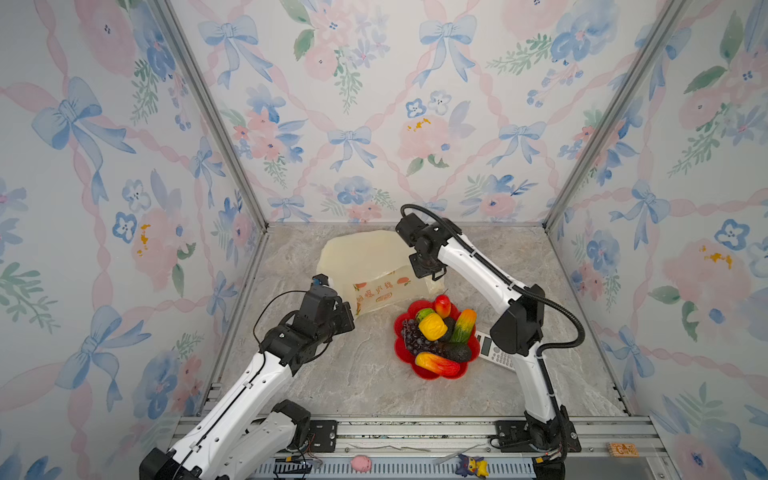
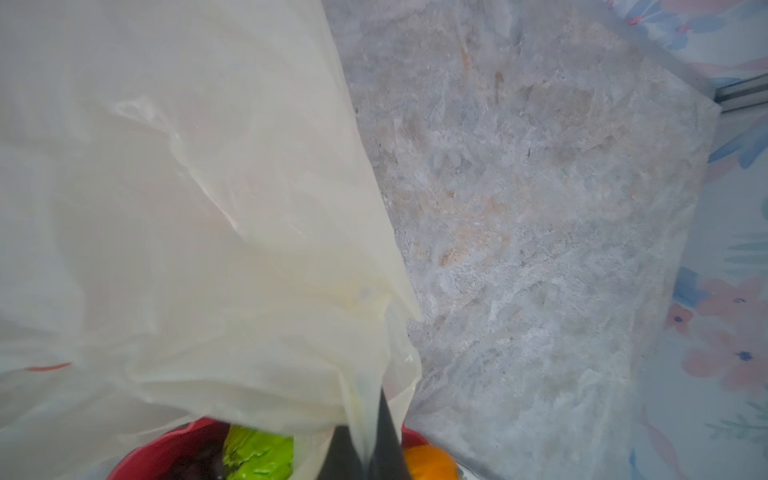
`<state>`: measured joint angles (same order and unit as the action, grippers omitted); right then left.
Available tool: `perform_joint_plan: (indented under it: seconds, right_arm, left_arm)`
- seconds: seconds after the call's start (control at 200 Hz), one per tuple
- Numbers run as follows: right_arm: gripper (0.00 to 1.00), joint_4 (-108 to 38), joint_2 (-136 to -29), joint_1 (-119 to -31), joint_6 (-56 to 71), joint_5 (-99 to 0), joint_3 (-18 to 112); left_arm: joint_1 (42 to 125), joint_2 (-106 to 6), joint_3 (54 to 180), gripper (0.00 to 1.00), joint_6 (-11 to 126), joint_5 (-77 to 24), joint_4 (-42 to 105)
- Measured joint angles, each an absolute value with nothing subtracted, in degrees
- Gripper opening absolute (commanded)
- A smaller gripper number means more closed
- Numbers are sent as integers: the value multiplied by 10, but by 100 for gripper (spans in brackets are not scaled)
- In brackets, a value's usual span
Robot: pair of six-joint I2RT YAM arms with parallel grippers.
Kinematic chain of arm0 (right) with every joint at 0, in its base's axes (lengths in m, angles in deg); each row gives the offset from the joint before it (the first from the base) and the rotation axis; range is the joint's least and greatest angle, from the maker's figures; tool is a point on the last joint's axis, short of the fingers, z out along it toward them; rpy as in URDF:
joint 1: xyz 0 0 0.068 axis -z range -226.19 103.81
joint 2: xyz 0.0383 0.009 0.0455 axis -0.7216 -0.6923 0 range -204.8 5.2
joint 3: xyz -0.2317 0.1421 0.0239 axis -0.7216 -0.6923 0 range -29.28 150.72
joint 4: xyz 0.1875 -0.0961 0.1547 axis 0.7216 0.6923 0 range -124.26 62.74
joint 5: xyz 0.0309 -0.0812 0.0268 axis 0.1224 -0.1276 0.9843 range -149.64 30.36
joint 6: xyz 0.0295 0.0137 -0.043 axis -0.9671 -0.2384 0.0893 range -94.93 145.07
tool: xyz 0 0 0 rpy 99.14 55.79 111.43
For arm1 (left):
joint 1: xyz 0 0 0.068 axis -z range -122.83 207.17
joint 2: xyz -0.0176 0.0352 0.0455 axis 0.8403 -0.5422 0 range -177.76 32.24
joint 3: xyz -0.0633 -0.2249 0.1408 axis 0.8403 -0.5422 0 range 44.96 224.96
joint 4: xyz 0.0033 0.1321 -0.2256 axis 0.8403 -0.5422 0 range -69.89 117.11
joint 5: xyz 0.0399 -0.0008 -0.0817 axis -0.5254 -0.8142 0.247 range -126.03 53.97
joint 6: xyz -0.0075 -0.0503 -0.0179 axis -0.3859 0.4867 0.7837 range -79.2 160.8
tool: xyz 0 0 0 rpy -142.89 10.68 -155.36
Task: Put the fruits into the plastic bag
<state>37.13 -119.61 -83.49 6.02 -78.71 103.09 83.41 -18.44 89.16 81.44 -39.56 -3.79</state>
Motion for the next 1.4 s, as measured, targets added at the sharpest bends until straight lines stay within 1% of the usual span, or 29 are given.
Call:
perform_joint_plan:
  seconds: [0.125,0.175,0.255,0.43,0.585,0.71,0.91,1.0,1.025,1.055,1.175,1.25,1.345,1.4]
  right_arm:
    - [0,271,-1133,-785,46,-681,992]
    - [0,241,-1126,-769,40,-650,986]
    - [0,195,-1131,-755,28,-607,980]
    - [0,112,-1160,-755,-9,-537,944]
    - [0,69,-1186,-754,-40,-499,913]
    - [0,53,-1211,-749,-50,-482,913]
    - [0,45,-1233,-740,-50,-476,908]
    - [0,45,-1237,-740,-50,-476,907]
    - [2,45,-1239,-740,-50,-476,907]
    - [7,45,-1239,-740,-50,-475,907]
    - [34,44,-1240,-740,-53,-472,906]
    - [44,44,-1240,-740,-52,-472,904]
    - [59,42,-1239,-740,-51,-471,892]
    - [66,43,-1239,-739,-49,-470,883]
  left_arm:
    - [834,-146,902,0,798,-416,-60]
    - [834,-127,905,0,795,-419,-64]
    - [835,-96,907,0,793,-420,-69]
    - [861,-55,907,0,788,-416,-82]
    - [880,-38,916,0,784,-405,-95]
    - [883,-53,914,0,783,-374,-87]
    - [887,-100,834,0,785,-316,-43]
    - [887,-127,819,0,785,-297,-35]
    - [887,-133,818,0,785,-293,-32]
    - [887,-140,818,0,785,-289,-25]
    - [887,-154,824,0,784,-282,-7]
    - [887,-162,833,0,783,-278,2]
    - [887,-168,837,0,783,-274,13]
    - [887,-168,837,0,783,-272,17]
